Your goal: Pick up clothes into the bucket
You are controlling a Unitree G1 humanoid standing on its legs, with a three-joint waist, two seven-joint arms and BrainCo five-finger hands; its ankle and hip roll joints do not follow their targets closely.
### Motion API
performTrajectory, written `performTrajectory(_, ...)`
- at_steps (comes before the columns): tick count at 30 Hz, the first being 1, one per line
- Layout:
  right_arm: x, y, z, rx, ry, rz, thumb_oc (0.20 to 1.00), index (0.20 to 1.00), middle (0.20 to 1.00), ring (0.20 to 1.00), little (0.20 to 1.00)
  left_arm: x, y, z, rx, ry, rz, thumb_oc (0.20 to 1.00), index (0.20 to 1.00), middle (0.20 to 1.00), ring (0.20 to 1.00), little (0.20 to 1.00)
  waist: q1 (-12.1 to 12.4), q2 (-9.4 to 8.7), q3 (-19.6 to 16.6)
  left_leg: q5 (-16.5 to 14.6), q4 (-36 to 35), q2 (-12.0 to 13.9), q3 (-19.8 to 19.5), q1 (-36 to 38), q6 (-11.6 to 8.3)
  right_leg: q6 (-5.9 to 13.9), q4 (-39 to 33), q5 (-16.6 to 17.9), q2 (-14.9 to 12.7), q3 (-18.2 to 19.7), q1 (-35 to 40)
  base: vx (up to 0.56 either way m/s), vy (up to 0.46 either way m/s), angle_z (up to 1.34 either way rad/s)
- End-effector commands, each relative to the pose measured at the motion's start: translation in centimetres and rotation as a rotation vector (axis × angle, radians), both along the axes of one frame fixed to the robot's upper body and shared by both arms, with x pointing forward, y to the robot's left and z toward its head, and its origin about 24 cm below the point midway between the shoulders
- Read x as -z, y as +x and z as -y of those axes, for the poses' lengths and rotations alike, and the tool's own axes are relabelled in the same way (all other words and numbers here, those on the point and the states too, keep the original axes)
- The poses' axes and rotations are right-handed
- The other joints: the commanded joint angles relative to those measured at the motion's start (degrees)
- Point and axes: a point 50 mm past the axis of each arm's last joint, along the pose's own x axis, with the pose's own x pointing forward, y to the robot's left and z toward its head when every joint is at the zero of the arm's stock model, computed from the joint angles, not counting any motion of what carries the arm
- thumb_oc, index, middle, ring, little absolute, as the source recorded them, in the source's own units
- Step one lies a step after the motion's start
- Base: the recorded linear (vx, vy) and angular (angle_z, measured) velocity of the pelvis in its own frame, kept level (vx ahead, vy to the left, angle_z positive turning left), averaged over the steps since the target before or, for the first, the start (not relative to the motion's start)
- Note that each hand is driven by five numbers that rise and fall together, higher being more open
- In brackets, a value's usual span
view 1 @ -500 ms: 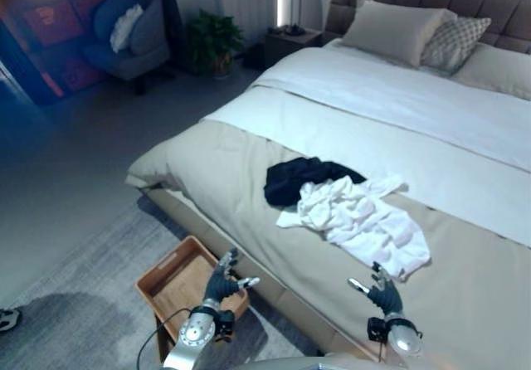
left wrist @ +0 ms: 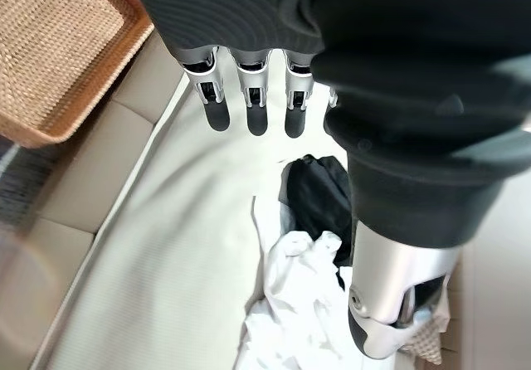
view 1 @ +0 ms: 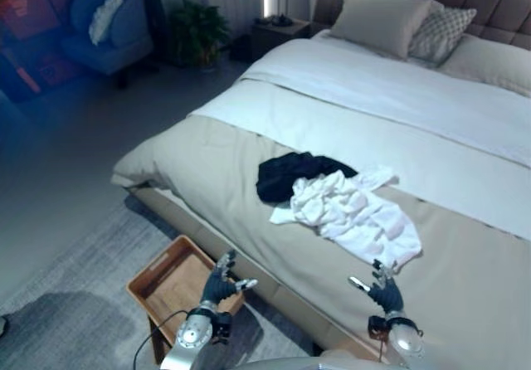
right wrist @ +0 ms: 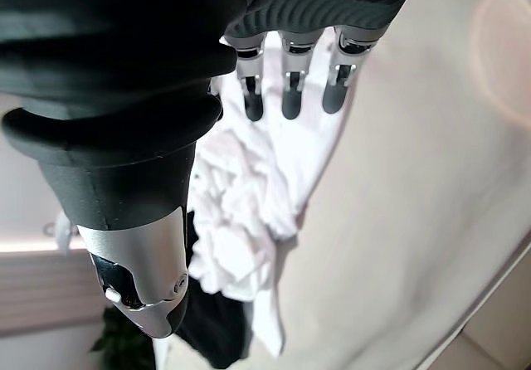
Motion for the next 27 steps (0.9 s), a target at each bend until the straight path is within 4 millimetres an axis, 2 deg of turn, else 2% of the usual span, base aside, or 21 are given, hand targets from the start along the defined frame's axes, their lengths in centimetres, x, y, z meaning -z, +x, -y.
performTrajectory(1,-3.7,4.1,0.8,-0.006,-0.053,0.225,1.000,1.000,1.000,1.000,1.000,-2.9,2.4,-0.5,-0.041,-0.046,0.187,1.000,1.000,1.000,1.000,1.000,-0.8,-1.02,3.8,0.8,3.4,-0.4,-4.4,-3.9,-0.24,2.39,4.0,3.8,-2.4,-0.3,-3.5,-0.03,0.008,-0.08)
performTrajectory(9,-7.5,7.9,1.3,0.032,-0.126,0.404,1.000,1.000,1.000,1.000,1.000,-4.0,3.6,-0.2,-0.049,-0.032,0.250,1.000,1.000,1.000,1.000,1.000,0.0,0.19,9.2,0.4,7.0,-0.6,-5.0,-9.3,-0.07,1.70,7.5,3.2,-3.4,0.3,-8.8,-0.05,-0.004,0.00)
performTrajectory(13,-10.3,10.7,1.3,0.041,-0.176,0.515,1.000,1.000,1.000,1.000,1.000,-4.9,4.5,-0.1,-0.046,-0.031,0.300,1.000,1.000,1.000,1.000,1.000,0.7,1.12,12.3,0.0,9.8,-0.7,-4.5,-13.6,0.02,2.09,9.2,3.5,-3.2,1.4,-13.4,-0.10,-0.014,0.01)
performTrajectory(14,-10.3,10.7,1.3,0.041,-0.177,0.516,1.000,1.000,1.000,1.000,1.000,-4.9,4.6,-0.1,-0.047,-0.031,0.302,1.000,1.000,1.000,1.000,1.000,0.7,1.12,12.2,-0.1,9.9,-0.7,-4.4,-13.8,0.02,2.09,9.3,3.5,-3.1,1.5,-13.7,-0.12,-0.010,-0.10)
performTrajectory(18,-15.0,14.0,0.8,0.031,-0.233,0.688,1.000,1.000,1.000,1.000,1.000,-6.6,5.7,0.4,-0.039,-0.048,0.383,1.000,1.000,1.000,1.000,1.000,1.6,2.08,15.4,-0.4,12.7,0.2,-0.9,-20.5,0.08,2.74,11.7,4.4,-2.2,4.7,-22.7,-0.12,-0.011,-0.29)
performTrajectory(19,-15.1,14.0,0.9,0.032,-0.234,0.688,1.000,1.000,1.000,1.000,1.000,-6.6,5.7,0.4,-0.039,-0.048,0.383,1.000,1.000,1.000,1.000,1.000,1.6,2.19,15.3,-0.8,12.9,0.3,-1.0,-20.6,0.08,2.77,12.0,4.2,-2.2,4.7,-22.9,-0.07,-0.015,-0.33)
performTrajectory(26,-20.1,15.3,2.5,0.156,-0.297,0.876,1.000,1.000,1.000,1.000,1.000,-8.3,6.6,1.0,-0.033,-0.077,0.460,1.000,1.000,1.000,1.000,1.000,1.3,4.20,16.9,-0.1,12.6,0.1,-2.1,-25.1,-0.19,2.08,14.1,3.3,-2.3,4.7,-28.1,-0.03,-0.016,-0.04)
performTrajectory(27,-20.1,15.3,2.5,0.156,-0.297,0.876,1.000,1.000,1.000,1.000,1.000,-8.3,6.6,1.0,-0.033,-0.077,0.460,1.000,1.000,1.000,1.000,1.000,1.3,4.20,16.9,-0.1,12.7,0.1,-2.1,-25.1,-0.19,2.08,14.1,3.3,-2.3,4.7,-28.1,-0.04,-0.011,0.03)
